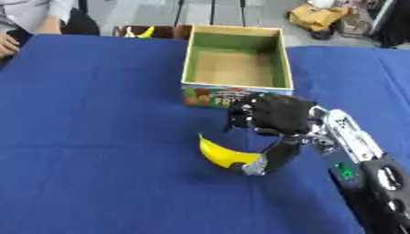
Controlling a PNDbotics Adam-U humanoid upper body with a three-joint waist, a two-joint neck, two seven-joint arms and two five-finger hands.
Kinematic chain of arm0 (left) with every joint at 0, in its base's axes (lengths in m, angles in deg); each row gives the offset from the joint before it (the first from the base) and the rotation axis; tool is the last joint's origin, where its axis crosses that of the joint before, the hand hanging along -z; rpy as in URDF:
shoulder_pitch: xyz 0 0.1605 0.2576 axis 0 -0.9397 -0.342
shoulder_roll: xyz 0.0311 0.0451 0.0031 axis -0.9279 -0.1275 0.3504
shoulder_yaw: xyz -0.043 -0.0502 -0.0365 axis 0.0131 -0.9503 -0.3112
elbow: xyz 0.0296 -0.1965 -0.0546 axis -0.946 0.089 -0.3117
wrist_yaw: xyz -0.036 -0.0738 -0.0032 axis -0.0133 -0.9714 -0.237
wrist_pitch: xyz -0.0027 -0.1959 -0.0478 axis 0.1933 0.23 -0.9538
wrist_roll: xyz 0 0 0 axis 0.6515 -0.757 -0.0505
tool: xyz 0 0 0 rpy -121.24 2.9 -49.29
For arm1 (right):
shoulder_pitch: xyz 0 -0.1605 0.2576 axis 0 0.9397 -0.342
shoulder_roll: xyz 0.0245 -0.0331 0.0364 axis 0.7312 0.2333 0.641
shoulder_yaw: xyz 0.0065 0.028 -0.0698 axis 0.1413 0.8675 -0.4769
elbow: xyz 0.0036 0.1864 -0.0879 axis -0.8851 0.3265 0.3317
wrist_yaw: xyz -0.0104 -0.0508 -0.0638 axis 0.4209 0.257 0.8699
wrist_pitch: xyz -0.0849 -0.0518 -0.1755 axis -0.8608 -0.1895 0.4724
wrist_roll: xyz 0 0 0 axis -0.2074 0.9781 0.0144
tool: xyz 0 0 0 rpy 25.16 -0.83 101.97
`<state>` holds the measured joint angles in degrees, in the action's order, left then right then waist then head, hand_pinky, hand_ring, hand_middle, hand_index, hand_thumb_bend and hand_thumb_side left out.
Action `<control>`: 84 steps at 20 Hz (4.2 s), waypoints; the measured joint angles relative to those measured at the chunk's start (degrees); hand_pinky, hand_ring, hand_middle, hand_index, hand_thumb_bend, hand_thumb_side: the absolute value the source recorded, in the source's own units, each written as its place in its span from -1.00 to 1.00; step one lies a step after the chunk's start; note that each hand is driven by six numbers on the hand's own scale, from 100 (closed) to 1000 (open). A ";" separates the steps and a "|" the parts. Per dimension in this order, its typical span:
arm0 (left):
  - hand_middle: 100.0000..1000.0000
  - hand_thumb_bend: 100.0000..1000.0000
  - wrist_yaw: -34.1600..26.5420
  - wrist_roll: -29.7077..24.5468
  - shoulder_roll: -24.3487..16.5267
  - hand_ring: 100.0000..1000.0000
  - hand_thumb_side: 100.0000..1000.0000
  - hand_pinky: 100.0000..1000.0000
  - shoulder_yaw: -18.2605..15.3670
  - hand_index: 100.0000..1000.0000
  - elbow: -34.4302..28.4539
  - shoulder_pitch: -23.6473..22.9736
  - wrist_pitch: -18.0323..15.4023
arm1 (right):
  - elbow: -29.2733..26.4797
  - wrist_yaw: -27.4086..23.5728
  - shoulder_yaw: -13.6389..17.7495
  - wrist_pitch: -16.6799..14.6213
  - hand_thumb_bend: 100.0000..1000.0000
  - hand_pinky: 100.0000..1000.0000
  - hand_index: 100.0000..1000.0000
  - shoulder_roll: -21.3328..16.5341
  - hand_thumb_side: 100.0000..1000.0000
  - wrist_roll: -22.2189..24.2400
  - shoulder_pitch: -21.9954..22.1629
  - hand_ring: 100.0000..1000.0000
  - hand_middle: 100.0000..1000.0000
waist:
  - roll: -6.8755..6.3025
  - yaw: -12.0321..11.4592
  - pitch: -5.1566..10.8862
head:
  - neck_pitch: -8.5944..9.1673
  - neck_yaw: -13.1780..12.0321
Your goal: Pick up objects on the table and place them in the box.
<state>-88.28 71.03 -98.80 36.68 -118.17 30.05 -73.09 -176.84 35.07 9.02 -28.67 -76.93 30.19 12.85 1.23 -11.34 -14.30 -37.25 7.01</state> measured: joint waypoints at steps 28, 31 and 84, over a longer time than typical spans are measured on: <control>0.10 -1.00 1.63 1.01 -1.49 0.37 1.00 -0.06 -0.06 0.35 0.00 -0.76 0.04 | 1.84 9.24 -0.29 -3.36 -0.49 0.38 0.49 -0.21 1.00 -3.36 4.51 0.58 0.22 | 1.00 1.09 0.88 | 0.01 -1.17; 0.10 -1.00 1.65 1.01 -1.47 0.37 1.00 -0.06 -0.06 0.35 0.00 -0.76 0.04 | 2.40 9.85 0.15 -3.48 -0.59 0.37 0.48 -0.18 1.00 -3.48 4.49 0.58 0.22 | 0.97 1.01 0.75 | 0.01 -0.74; 0.10 -1.00 1.87 0.97 -0.92 0.37 1.00 -0.06 -0.05 0.34 0.00 -0.08 0.00 | 4.00 10.94 1.03 -3.94 -0.83 0.30 0.22 0.47 0.73 -4.05 3.07 0.47 -0.01 | 0.56 0.45 -1.15 | 1.26 1.98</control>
<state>-86.41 72.00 -99.73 36.63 -118.17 29.97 -73.08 -172.85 46.01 10.05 -32.60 -76.47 26.14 15.91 1.79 -10.89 -15.46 -36.00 8.99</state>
